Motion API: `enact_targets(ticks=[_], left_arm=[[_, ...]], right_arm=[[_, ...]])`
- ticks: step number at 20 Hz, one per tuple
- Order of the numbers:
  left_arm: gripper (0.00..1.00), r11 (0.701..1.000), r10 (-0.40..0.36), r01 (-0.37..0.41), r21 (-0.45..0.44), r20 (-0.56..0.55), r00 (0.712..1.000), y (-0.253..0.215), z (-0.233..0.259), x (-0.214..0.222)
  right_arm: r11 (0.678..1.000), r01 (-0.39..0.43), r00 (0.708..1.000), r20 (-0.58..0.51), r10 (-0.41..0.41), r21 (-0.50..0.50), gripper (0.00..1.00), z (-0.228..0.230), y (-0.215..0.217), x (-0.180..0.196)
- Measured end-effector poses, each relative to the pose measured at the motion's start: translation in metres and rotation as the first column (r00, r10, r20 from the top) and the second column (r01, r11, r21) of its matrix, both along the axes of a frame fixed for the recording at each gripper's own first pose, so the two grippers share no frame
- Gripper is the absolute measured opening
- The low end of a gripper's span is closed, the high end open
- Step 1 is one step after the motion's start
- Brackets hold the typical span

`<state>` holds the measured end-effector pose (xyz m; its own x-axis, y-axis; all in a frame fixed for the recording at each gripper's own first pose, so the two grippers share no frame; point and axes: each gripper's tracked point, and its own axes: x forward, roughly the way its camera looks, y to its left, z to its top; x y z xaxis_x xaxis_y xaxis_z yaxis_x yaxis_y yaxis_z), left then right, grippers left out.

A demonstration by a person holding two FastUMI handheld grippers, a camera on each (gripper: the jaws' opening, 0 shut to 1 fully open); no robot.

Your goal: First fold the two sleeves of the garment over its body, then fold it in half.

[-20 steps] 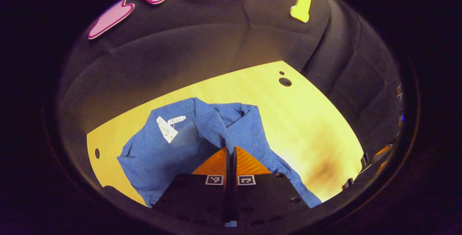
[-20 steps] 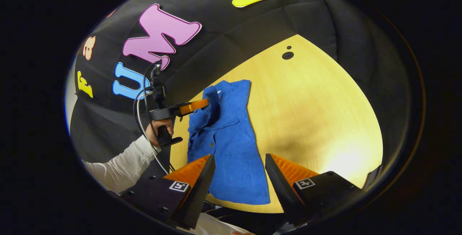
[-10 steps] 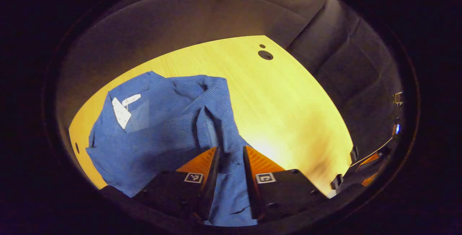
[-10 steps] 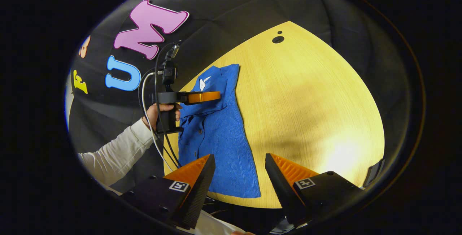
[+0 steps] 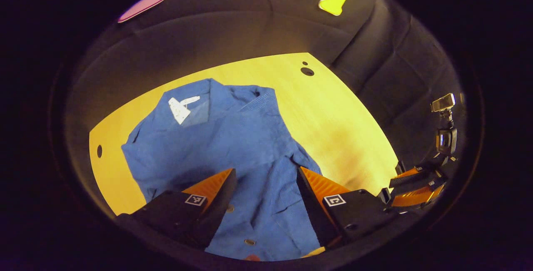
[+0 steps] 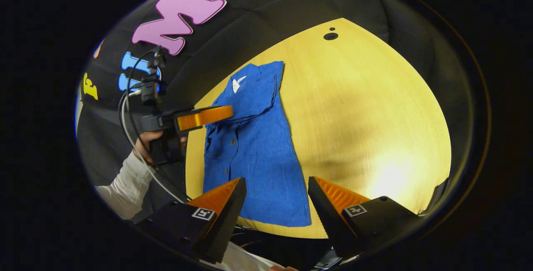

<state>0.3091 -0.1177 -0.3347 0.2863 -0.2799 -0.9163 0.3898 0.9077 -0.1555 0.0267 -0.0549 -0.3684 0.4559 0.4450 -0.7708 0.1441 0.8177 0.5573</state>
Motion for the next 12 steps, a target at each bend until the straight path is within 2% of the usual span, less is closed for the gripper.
enact_targets(ticks=[2,6,8,9,12], left_arm=[[0.85,0.998,0.061,-0.061,0.009,-0.02,0.998,0.045,0.003,-0.038],[0.85,0.975,0.194,-0.18,0.133,-0.101,0.976,0.155,-0.025,-0.126],[0.85,0.953,0.281,-0.251,0.169,-0.187,0.941,0.191,-0.047,-0.175],[0.85,0.943,0.318,-0.282,0.178,-0.225,0.921,0.204,-0.059,-0.198],[0.88,0.922,0.378,-0.33,0.205,-0.278,0.883,0.217,-0.082,-0.24]], right_arm=[[1.0,-0.013,1.0,-0.019,0.013,-0.021,0.96,-0.004,0.013,-0.013],[0.996,-0.074,0.992,-0.105,0.068,-0.056,0.96,-0.023,0.043,-0.044],[0.991,-0.109,0.98,-0.177,0.093,-0.082,1.0,-0.041,0.053,-0.061],[0.986,-0.139,0.969,-0.215,0.117,-0.088,0.98,-0.049,0.058,-0.071],[0.983,-0.157,0.948,-0.294,0.122,-0.098,0.99,-0.069,0.064,-0.091]])
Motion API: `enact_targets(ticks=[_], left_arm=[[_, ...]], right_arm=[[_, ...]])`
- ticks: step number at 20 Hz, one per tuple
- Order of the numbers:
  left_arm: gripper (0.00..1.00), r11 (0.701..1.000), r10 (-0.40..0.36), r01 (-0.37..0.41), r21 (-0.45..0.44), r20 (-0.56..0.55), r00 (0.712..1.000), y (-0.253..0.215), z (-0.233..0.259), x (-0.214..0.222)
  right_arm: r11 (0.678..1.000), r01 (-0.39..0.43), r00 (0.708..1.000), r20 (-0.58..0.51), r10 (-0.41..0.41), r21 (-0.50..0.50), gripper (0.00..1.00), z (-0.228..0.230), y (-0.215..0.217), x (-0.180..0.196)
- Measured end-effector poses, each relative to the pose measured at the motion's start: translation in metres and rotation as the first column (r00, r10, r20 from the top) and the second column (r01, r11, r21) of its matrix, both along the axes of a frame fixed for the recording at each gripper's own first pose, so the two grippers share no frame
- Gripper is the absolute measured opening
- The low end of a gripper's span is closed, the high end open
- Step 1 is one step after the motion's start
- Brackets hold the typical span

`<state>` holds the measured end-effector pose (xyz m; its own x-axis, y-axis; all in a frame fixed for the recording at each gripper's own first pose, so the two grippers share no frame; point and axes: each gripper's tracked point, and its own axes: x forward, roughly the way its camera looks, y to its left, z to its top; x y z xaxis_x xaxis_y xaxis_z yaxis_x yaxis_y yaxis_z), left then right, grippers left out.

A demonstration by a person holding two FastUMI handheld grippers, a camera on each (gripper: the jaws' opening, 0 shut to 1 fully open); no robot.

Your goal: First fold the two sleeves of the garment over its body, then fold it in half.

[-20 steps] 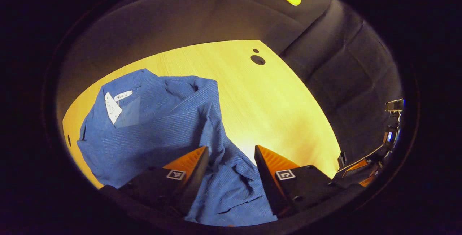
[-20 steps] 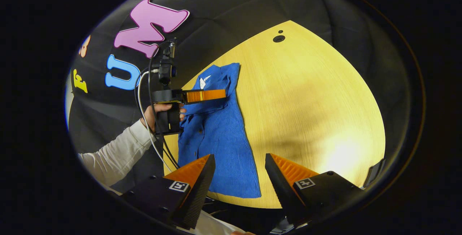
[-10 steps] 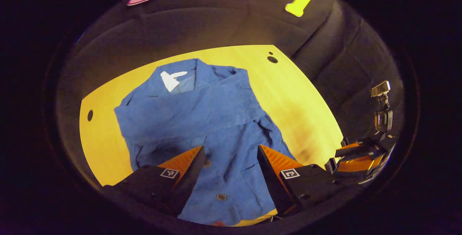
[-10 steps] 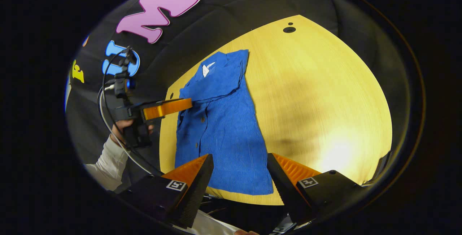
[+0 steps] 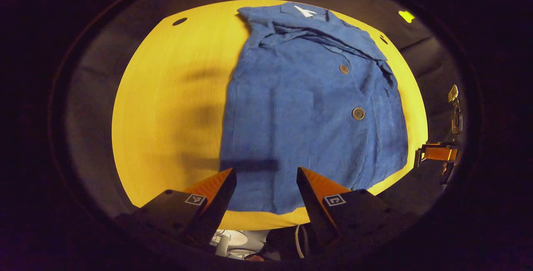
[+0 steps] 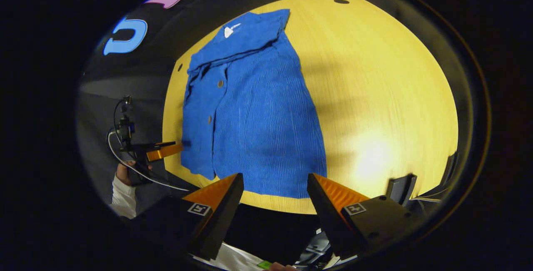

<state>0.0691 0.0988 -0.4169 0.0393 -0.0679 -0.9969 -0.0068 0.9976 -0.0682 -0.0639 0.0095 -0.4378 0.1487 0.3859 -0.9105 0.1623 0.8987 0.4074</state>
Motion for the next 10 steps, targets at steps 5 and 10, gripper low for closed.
enact_targets(ticks=[5,10], left_arm=[[0.88,0.999,0.006,-0.003,0.047,-0.057,0.998,0.01,-0.024,-0.015],[0.84,0.996,-0.032,0.039,0.074,-0.093,0.995,0.016,-0.035,-0.027]], right_arm=[[0.995,0.018,0.995,-0.095,-0.027,-0.098,0.99,-0.029,-0.019,-0.016],[0.978,-0.03,0.991,-0.135,0.002,-0.207,0.99,-0.052,-0.033,-0.023]])
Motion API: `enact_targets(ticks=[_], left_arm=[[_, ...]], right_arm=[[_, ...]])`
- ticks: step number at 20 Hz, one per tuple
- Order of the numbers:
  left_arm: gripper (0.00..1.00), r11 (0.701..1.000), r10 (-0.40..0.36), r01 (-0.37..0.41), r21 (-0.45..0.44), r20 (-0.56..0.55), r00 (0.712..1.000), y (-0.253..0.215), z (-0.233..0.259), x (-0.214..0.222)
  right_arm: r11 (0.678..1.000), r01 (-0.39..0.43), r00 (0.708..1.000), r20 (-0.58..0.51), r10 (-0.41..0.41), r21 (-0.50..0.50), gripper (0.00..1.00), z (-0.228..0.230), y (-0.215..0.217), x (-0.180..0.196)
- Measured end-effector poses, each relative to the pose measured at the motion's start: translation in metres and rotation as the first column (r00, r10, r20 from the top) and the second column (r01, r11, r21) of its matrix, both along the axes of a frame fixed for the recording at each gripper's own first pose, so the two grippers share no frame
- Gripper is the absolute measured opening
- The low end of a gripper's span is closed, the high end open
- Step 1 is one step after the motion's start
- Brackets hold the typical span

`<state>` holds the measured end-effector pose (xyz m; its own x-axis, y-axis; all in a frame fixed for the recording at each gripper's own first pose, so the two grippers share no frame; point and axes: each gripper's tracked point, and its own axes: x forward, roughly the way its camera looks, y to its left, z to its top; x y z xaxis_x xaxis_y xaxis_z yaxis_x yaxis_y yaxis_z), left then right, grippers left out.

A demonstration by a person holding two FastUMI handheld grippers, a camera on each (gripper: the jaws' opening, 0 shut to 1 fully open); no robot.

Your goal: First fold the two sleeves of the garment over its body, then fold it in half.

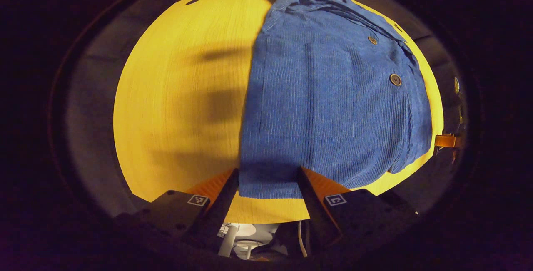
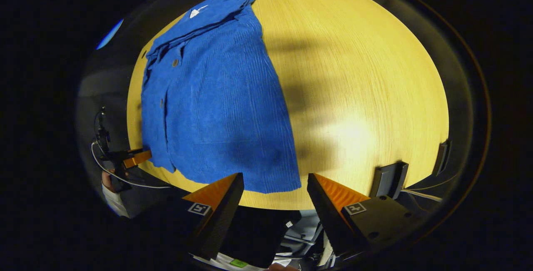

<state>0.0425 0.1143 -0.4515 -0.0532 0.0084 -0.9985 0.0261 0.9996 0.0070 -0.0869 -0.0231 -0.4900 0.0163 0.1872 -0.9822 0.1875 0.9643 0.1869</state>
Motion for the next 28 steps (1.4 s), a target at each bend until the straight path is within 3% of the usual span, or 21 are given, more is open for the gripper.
enact_targets(ticks=[5,8,9,10,11,12,13,14,16,20,23,25,28], left_arm=[[0.83,1.0,-0.013,0.013,0.002,-0.023,1.0,0.0,0.0,0.002],[0.83,1.0,0.03,-0.03,0.006,-0.015,0.999,0.0,0.0,0.003],[0.83,1.0,0.029,-0.029,0.002,-0.009,1.0,-0.002,0.001,0.001],[0.81,1.0,0.015,-0.015,-0.005,-0.003,1.0,-0.007,-0.001,0.0],[0.72,1.0,0.002,-0.002,-0.03,0.012,1.0,-0.015,0.001,0.004],[0.25,0.999,-0.008,0.008,-0.043,0.019,1.0,-0.021,0.002,0.006],[0.11,0.999,-0.021,0.021,-0.038,0.018,1.0,-0.022,0.0,0.004],[0.04,0.999,-0.031,0.032,-0.039,0.011,0.999,-0.023,-0.001,0.002],[0.04,0.999,0.003,-0.003,-0.042,-0.003,1.0,-0.022,-0.001,0.001],[0.04,0.997,-0.063,0.064,-0.038,0.022,0.998,-0.021,-0.002,0.0],[0.02,0.996,-0.007,0.01,-0.084,0.035,0.999,-0.024,0.002,0.006],[0.0,0.991,0.029,-0.018,-0.131,0.081,0.996,-0.027,0.018,0.016],[0.0,0.985,0.015,0.018,-0.169,0.193,0.981,-0.032,0.059,0.04]], right_arm=[[0.989,-0.048,0.998,-0.053,0.041,-0.137,0.99,-0.026,-0.01,-0.005],[0.982,-0.078,0.996,-0.056,0.07,-0.171,0.92,-0.03,-0.003,-0.009],[0.983,-0.087,0.995,-0.058,0.078,-0.16,0.87,-0.03,0.004,-0.012],[0.988,-0.089,0.996,-0.034,0.085,-0.128,0.64,-0.03,0.016,-0.009],[0.992,-0.076,0.997,-0.027,0.073,-0.101,0.46,-0.03,0.027,-0.011],[0.991,-0.082,0.997,-0.014,0.081,-0.109,0.28,-0.032,0.028,-0.01],[0.989,-0.101,0.995,-0.008,0.1,-0.111,0.1,-0.029,0.029,-0.01],[0.99,-0.098,0.995,-0.009,0.098,-0.105,0.06,-0.03,0.028,-0.011],[0.994,-0.068,0.998,-0.003,0.068,-0.09,0.06,-0.03,0.029,-0.009],[0.994,-0.06,0.998,0.014,0.062,-0.092,0.06,-0.03,0.028,-0.009],[0.994,-0.06,0.998,0.021,0.062,-0.089,0.06,-0.029,0.027,-0.01],[0.996,-0.038,0.998,0.048,0.042,-0.078,0.06,-0.018,0.026,-0.002],[0.999,0.007,0.992,0.124,-0.002,-0.035,0.06,0.017,0.025,0.023]])
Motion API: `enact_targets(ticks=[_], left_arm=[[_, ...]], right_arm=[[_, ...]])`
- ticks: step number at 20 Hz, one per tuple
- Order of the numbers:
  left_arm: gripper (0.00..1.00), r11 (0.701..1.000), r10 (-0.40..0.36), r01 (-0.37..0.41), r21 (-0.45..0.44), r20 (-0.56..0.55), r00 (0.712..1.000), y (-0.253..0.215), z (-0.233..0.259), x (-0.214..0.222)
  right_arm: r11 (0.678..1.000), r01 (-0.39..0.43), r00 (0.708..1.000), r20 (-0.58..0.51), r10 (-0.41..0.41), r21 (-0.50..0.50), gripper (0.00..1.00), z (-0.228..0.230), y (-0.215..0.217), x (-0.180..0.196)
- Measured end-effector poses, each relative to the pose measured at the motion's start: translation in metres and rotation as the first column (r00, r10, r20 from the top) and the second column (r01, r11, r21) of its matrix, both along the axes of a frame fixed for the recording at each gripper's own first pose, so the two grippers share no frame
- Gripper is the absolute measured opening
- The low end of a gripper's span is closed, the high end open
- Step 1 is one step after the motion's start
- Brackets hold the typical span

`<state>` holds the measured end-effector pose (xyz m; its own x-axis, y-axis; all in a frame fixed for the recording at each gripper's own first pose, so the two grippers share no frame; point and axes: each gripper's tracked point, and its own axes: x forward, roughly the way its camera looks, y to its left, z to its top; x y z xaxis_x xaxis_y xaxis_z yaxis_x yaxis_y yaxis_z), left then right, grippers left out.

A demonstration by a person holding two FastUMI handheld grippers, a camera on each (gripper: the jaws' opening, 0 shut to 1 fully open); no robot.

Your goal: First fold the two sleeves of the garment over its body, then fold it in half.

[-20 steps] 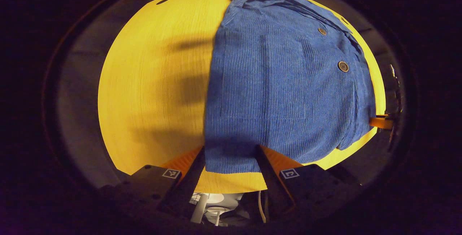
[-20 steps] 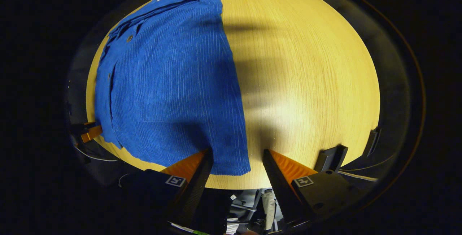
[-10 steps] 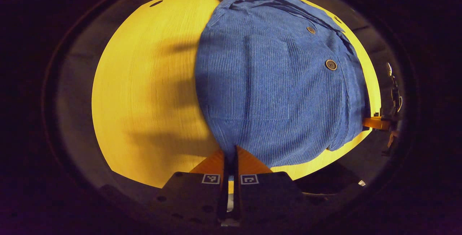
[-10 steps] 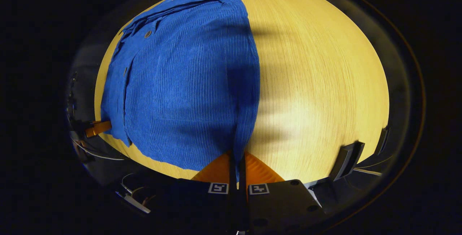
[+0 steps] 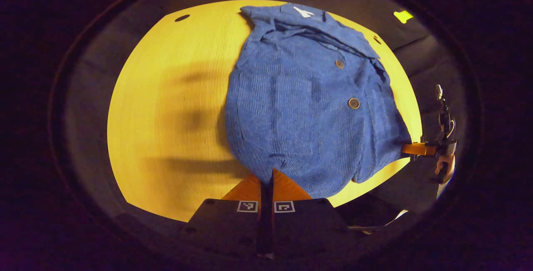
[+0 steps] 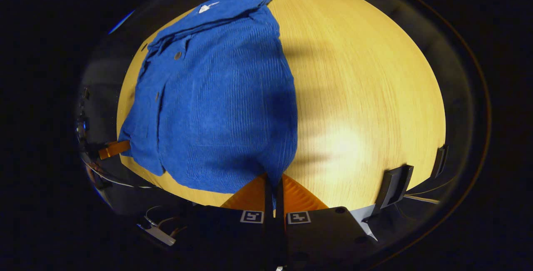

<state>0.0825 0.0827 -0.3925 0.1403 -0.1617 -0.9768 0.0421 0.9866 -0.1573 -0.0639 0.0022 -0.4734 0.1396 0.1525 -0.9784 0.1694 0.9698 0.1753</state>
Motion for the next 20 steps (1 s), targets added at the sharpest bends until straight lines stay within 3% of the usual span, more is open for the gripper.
enact_targets(ticks=[4,7,12,16,18,20], left_arm=[[0.0,0.999,0.0,0.009,-0.049,0.18,0.984,-0.009,0.072,0.054],[0.0,0.998,0.037,-0.019,-0.063,0.291,0.956,-0.003,0.111,0.116],[0.0,0.981,0.187,-0.148,-0.122,0.437,0.88,0.003,0.153,0.241],[0.0,0.982,0.167,-0.186,-0.021,0.549,0.819,0.016,0.139,0.35],[0.0,0.981,0.113,-0.181,0.072,0.547,0.83,0.022,0.111,0.393],[0.0,0.968,0.126,-0.213,0.133,0.476,0.87,0.025,0.073,0.409]], right_arm=[[0.999,0.043,0.987,0.155,-0.047,0.029,0.06,0.062,-0.005,0.058],[0.999,0.044,0.954,0.296,-0.047,0.015,0.06,0.108,-0.012,0.127],[0.996,0.074,0.857,0.514,-0.042,-0.042,0.06,0.158,-0.027,0.267],[0.986,0.096,0.777,0.63,0.01,-0.133,0.05,0.143,-0.042,0.375],[0.981,0.074,0.779,0.625,0.055,-0.178,0.05,0.115,-0.042,0.432],[0.976,0.046,0.787,0.609,0.096,-0.214,0.05,0.083,-0.043,0.471]])
